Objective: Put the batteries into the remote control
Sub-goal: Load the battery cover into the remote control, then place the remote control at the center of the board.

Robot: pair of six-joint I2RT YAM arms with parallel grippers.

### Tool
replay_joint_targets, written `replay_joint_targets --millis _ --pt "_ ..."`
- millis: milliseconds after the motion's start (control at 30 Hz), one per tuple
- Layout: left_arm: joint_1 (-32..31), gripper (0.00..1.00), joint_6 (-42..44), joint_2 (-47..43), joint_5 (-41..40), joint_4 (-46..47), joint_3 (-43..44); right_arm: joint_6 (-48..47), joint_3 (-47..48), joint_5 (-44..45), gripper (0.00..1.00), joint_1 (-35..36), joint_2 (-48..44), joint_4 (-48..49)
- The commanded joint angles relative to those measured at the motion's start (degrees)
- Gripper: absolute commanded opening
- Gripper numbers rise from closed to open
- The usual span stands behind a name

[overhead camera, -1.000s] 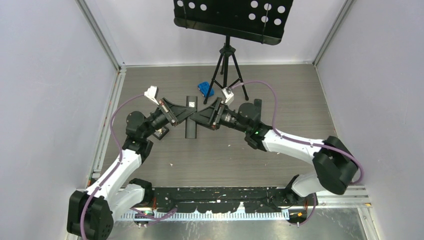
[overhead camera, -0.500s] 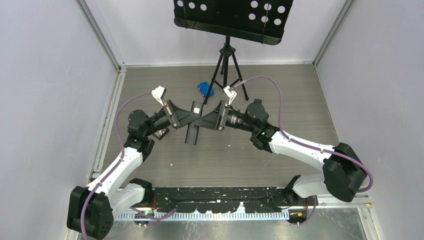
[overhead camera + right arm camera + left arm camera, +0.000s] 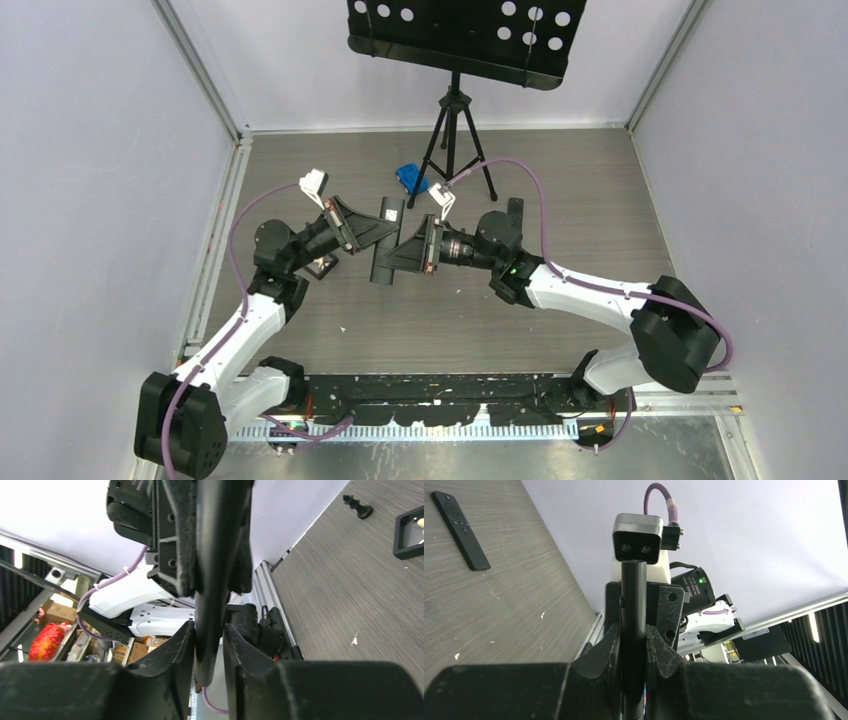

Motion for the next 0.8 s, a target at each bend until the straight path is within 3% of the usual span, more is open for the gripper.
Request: replay_joint_targets --millis 0,133,167,233,367,533,633,767 --pt "-0.16 0.00 -1.72 -0.13 -0.87 6.04 0.86 2.63 1.14 2.49 0.26 -0.01 0.43 6.83" --pt "-0.11 0.02 -1.16 -0.39 -0.59 4.90 0.60 3.34 -0.30 6.76 0.08 -0.08 -0.65 6.90" --pt "-0.10 0.07 -0.49 -0.52 -0.59 4.13 0.52 3.15 -0.59 8.01 0.01 -0.26 -1.30 5.45" --pt "-0.10 0.17 1.13 -1.18 -0.74 1.93 0.50 1.85 -0.86 10.08 0.01 -0.60 -2.65 1.69" --pt "-0.10 0.54 7.77 -3.47 -2.37 -7.56 1.39 -3.40 0.38 15.77 0.00 -1.61 -6.62 -13.29" --pt "-0.11 0.97 20.72 -8.06 -15.12 -35.10 5.24 -13.64 2.99 28.58 0.00 -2.36 -12.63 -39.85" --pt "-0.07 1.00 26.17 -9.49 -21.15 -45.56 7.65 -18.42 5.25 39.21 0.00 -3.66 -13.81 -53.73" --pt "-0.01 1.00 29.58 -10.32 -24.00 -50.47 9.10 -20.98 8.52 51.00 0.00 -7.48 -11.26 -69.35"
